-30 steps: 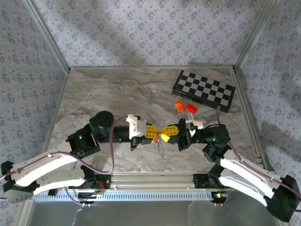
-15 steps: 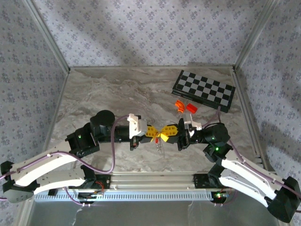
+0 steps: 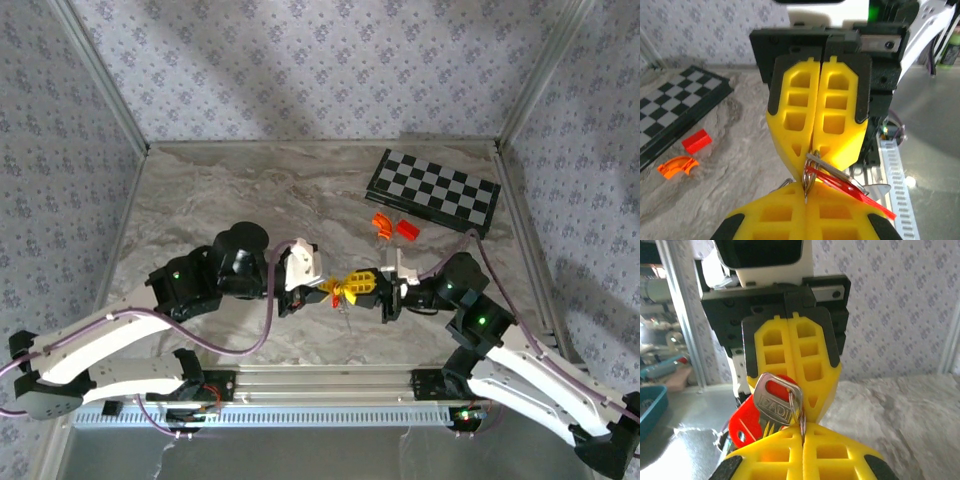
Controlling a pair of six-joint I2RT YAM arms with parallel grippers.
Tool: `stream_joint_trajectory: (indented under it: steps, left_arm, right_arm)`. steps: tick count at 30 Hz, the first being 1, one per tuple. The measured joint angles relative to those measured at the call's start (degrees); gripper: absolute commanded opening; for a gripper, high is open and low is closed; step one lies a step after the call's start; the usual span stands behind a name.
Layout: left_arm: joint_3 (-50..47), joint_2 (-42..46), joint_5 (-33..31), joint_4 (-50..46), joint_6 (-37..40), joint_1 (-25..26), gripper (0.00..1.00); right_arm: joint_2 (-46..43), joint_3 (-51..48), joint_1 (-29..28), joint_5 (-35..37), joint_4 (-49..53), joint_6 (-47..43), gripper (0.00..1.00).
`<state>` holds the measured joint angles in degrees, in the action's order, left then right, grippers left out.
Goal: Put the keys on the keyring
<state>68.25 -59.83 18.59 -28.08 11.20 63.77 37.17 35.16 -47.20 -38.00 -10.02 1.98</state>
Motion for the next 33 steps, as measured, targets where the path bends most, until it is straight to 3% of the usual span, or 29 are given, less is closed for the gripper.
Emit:
stream_joint_trajectory:
  steps: [6, 16, 20, 25, 29, 33]
  left_arm:
    - [5.3, -4.8, -1.8, -6.7, 3.9, 0.0, 0.00]
    - [6.3, -7.4, -2.8, -10.6, 6.8, 0.0, 0.00]
    - [6.7, -8.0, -3.3, -11.0, 7.4, 0.0, 0.00]
    - [7.2, -8.2, -3.9, -11.3, 7.4, 0.0, 0.00]
    - [5.7, -6.5, -2.7, -8.8, 6.6, 0.0, 0.04]
    - [4.1, -4.3, -0.5, -6.4, 5.2, 0.0, 0.12]
  right_arm:
    - [-0.4, 2.1, -0.9, 3.4, 8.0, -4.1, 0.22]
    - [-0.3, 3.0, -2.1, 8.8, 15.3, -7.7, 0.00]
    - [0.0, 3.8, -2.7, 10.9, 17.2, -8.3, 0.00]
    - [-0.3, 3.7, -3.2, 11.6, 16.5, -8.7, 0.00]
    - [-2.4, 0.3, -3.2, 10.3, 10.4, -7.1, 0.00]
    - [-2.2, -0.8, -3.2, 7.7, 6.2, -5.6, 0.00]
